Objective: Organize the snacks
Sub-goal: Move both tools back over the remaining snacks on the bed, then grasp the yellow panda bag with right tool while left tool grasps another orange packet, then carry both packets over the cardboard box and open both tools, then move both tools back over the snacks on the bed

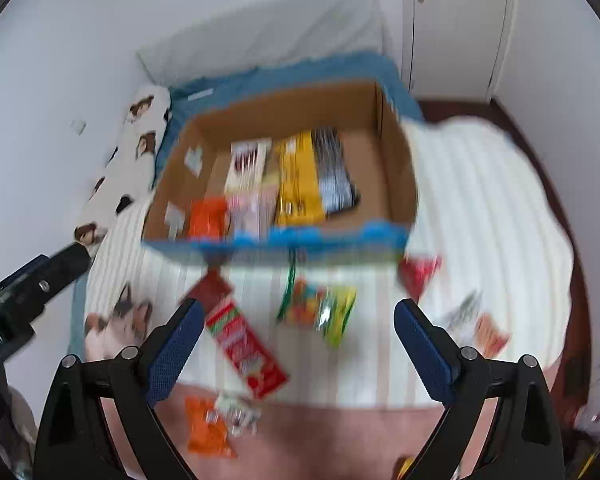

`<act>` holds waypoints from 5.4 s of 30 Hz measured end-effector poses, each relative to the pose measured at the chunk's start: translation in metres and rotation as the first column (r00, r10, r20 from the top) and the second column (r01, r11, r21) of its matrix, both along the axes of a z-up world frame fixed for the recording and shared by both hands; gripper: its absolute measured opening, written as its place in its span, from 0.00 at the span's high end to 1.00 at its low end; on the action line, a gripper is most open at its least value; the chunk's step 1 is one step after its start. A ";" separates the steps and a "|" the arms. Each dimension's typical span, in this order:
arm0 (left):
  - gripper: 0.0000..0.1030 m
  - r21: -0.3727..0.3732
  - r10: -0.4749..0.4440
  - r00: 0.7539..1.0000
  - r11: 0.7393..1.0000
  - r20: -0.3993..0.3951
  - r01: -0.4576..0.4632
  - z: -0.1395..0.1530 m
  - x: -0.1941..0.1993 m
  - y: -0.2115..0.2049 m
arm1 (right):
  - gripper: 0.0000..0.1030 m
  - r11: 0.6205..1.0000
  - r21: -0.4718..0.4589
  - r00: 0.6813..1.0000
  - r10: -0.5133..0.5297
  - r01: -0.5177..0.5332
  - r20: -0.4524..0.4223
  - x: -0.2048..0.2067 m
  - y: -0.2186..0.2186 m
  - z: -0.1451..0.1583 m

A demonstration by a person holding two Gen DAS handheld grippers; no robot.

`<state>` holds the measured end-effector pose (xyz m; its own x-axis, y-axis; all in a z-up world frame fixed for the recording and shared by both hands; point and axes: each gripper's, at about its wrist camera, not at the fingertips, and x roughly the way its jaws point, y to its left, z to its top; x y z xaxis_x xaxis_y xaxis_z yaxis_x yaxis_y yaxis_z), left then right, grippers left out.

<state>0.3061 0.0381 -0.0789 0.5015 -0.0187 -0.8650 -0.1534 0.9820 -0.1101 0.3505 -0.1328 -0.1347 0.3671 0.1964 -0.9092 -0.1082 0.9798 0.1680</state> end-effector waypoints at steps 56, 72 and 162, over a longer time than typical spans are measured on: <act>0.16 -0.112 0.139 0.838 0.967 -0.527 -0.231 -0.252 -0.152 0.028 | 0.08 0.860 0.091 0.821 -0.441 0.502 -0.364 -0.126 -0.137 -0.184; 0.16 -0.074 0.067 0.830 0.989 -0.554 -0.129 -0.288 -0.122 0.019 | 0.35 0.987 -0.156 0.936 -0.033 -0.024 -0.352 -0.102 -0.043 -0.213; 0.14 -0.074 -0.056 0.967 0.996 -0.250 0.038 -0.086 0.255 0.037 | 0.02 1.000 -0.027 0.986 -0.003 -0.001 -0.165 0.253 0.012 -0.069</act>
<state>0.5611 0.0755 -0.1648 0.2645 -0.1005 -0.9591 -0.1385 0.9803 -0.1409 0.6035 -0.1208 -0.2036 0.2114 0.1707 -0.9624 -0.0801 0.9843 0.1570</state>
